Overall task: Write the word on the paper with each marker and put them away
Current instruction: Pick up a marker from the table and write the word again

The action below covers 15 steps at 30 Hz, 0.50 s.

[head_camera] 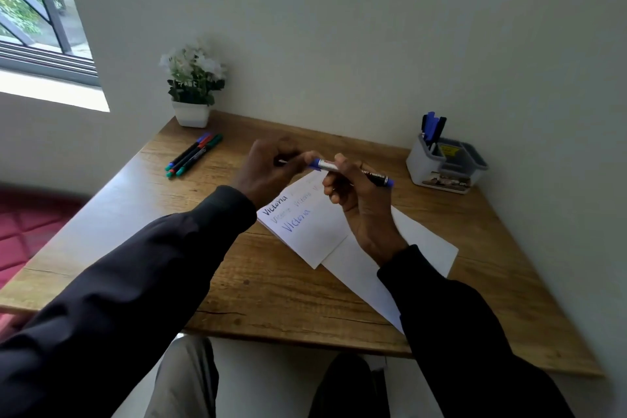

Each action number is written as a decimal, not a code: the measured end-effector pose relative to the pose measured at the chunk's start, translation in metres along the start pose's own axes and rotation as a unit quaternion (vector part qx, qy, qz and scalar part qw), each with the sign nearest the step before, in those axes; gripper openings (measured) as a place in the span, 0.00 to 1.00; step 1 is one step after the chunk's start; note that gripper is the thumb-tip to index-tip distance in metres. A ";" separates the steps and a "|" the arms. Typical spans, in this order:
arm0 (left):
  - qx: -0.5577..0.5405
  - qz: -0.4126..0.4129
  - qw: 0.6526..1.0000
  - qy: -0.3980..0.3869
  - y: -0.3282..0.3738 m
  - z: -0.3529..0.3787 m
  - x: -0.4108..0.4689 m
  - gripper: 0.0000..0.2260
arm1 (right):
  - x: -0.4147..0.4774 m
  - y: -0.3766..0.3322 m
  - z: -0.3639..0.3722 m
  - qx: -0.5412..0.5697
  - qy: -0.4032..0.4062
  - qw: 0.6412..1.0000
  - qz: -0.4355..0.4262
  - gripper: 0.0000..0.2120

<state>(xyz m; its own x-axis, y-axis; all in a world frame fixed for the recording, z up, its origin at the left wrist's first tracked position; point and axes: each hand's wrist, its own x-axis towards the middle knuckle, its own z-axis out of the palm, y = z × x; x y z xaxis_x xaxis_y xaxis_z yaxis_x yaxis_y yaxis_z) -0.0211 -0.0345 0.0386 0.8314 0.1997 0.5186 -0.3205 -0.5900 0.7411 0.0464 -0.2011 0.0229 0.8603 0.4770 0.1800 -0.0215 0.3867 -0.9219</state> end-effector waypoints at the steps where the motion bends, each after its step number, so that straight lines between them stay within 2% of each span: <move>1: -0.027 -0.010 1.000 -0.002 0.003 -0.001 0.002 0.05 | 0.003 -0.002 -0.001 -0.002 -0.002 1.000 -0.008 0.08; 3: -0.064 -0.020 0.998 -0.005 0.008 -0.003 0.005 0.06 | 0.006 -0.007 -0.005 -0.025 -0.002 0.998 -0.051 0.08; 6: -0.092 -0.051 0.994 0.015 0.006 -0.008 0.005 0.06 | 0.005 -0.020 -0.019 -0.147 -0.013 0.976 -0.160 0.06; 9: -0.118 -0.080 0.989 0.044 0.003 -0.007 0.002 0.07 | 0.002 -0.028 -0.036 -0.320 -0.036 0.922 -0.217 0.06; 12: -0.101 -0.063 0.990 0.082 0.007 0.003 0.005 0.07 | 0.003 -0.020 -0.042 -0.433 -0.037 0.859 -0.269 0.06; 13: -0.089 -0.060 0.990 0.096 0.008 0.006 0.007 0.07 | 0.004 -0.015 -0.042 -0.440 -0.035 0.854 -0.276 0.05; 15: -0.067 -0.046 0.991 0.107 0.008 0.013 0.012 0.07 | 0.008 -0.010 -0.046 -0.421 -0.026 0.868 -0.260 0.05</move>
<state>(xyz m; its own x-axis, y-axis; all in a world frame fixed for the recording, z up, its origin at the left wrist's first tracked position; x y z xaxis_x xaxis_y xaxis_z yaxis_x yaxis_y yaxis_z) -0.0081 -0.0468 0.0447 0.7495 0.4169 0.5142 -0.3175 -0.4552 0.8318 0.0771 -0.2377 0.0177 0.6169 0.4545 0.6425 0.7626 -0.1436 -0.6307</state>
